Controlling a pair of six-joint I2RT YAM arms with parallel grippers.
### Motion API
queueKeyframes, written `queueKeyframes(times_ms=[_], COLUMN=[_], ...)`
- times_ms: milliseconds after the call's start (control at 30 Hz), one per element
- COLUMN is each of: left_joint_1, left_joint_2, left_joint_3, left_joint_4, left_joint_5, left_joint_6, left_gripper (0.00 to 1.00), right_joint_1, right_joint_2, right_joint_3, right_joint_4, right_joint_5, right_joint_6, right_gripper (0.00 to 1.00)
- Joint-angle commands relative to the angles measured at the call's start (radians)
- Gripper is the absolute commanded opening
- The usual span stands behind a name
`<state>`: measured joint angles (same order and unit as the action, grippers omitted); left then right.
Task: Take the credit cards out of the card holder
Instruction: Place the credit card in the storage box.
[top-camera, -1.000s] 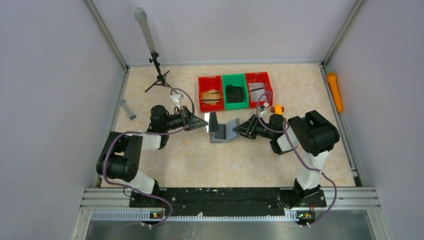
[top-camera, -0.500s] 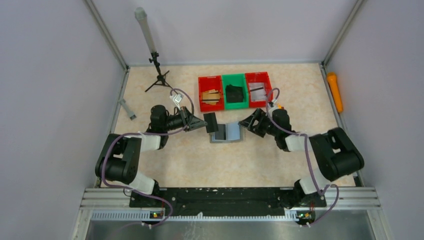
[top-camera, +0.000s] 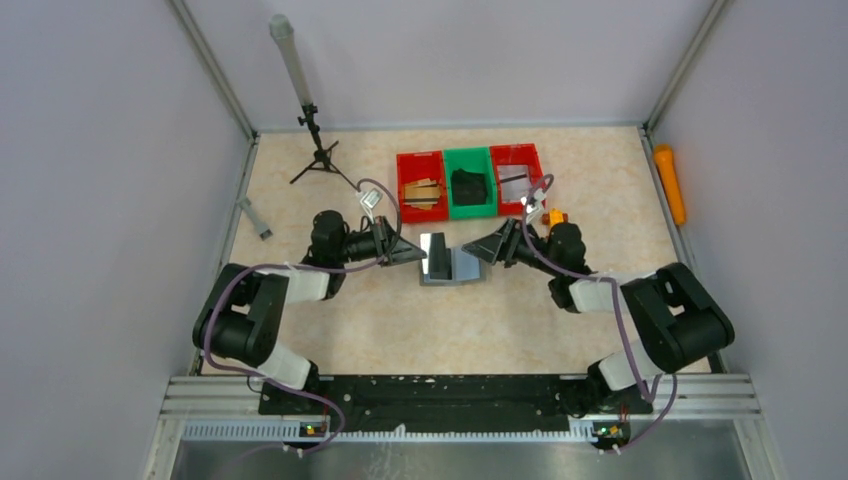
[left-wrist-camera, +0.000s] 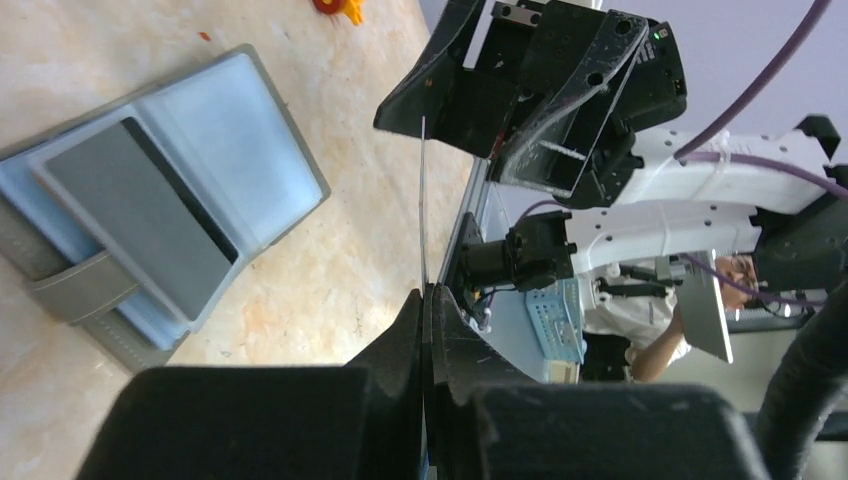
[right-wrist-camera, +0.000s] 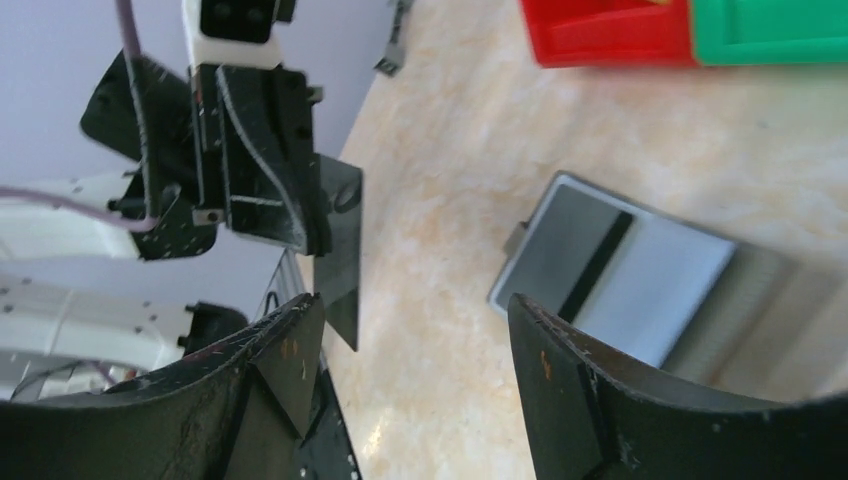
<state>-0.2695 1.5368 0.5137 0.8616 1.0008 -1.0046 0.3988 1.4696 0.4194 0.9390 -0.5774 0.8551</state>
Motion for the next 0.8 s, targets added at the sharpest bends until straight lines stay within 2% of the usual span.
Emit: queueKeyframes(times_ms=[0, 167, 400, 567, 700, 767], left_joint_1=[-0.041, -0.08, -0.084, -0.084, -0.085, -0.085], left_joint_2=[0.017, 0.032, 0.026, 0.023, 0.023, 0.023], left_joint_3=[0.053, 0.069, 0.07, 0.069, 0.069, 0.07], left_joint_4=[0.091, 0.108, 0.111, 0.111, 0.111, 0.11], left_joint_5=[0.045, 0.059, 0.063, 0.064, 0.063, 0.063], left_joint_6=[-0.012, -0.019, -0.018, -0.015, -0.015, -0.013], left_gripper=[0.0, 0.0, 0.0, 0.0, 0.0, 0.02], right_joint_1=[0.044, 0.062, 0.08, 0.081, 0.083, 0.083], right_joint_2=[0.05, 0.088, 0.161, 0.195, 0.192, 0.187], right_joint_3=[0.014, 0.022, 0.049, 0.055, 0.057, 0.058], right_joint_4=[0.246, 0.316, 0.426, 0.472, 0.453, 0.432], right_joint_5=[-0.142, -0.183, -0.251, -0.269, -0.266, -0.259], right_joint_6=[0.047, 0.084, 0.146, 0.179, 0.172, 0.156], right_gripper=[0.68, 0.62, 0.42, 0.32, 0.11, 0.04])
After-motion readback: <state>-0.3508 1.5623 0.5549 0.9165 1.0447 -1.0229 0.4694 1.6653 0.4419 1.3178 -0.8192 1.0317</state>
